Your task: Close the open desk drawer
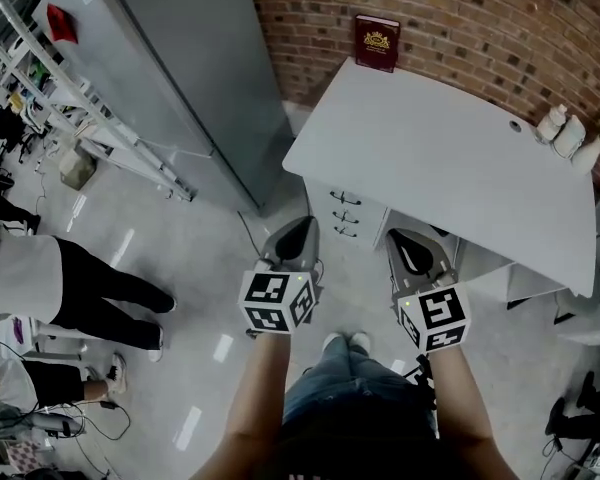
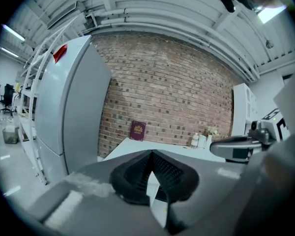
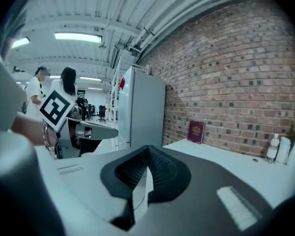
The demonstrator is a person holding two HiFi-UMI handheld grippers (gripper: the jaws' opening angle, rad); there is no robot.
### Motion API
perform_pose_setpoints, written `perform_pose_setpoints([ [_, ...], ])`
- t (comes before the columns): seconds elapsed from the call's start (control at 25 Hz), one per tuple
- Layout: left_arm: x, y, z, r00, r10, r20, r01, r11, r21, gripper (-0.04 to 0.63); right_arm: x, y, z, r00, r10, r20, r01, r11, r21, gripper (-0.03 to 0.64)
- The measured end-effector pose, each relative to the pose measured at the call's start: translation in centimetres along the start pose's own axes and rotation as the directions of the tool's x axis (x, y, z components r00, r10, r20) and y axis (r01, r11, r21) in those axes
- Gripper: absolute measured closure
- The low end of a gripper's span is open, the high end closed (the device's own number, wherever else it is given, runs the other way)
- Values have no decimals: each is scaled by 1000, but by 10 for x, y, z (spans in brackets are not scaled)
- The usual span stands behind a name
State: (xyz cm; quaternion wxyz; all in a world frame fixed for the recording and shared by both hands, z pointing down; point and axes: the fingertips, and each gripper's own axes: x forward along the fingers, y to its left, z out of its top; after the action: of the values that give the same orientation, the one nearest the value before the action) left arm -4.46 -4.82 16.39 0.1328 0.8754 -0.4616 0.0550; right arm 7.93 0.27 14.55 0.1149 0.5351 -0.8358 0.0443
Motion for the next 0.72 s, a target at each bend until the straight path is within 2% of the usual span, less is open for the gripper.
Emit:
perform_pose_setpoints([
  [0.12, -7, -2, 21, 999, 0, 34, -2, 999, 43, 597, -7, -9, 19, 998, -40, 42, 42, 998, -43, 618],
  [0.28, -12, -8, 47, 997, -16, 70, 10, 995, 95, 597, -15, -19, 39, 993, -77, 84, 81, 996, -41, 618],
  [0.48, -17, -11, 79, 992, -29, 126, 13, 992, 129, 597, -23, -28, 69, 980, -123, 155, 132, 990, -52, 618],
  [0.72, -19, -5, 94, 986, -28, 162, 5, 990, 141, 597, -30, -38, 93, 954, -172, 244, 188, 981, -47, 618],
])
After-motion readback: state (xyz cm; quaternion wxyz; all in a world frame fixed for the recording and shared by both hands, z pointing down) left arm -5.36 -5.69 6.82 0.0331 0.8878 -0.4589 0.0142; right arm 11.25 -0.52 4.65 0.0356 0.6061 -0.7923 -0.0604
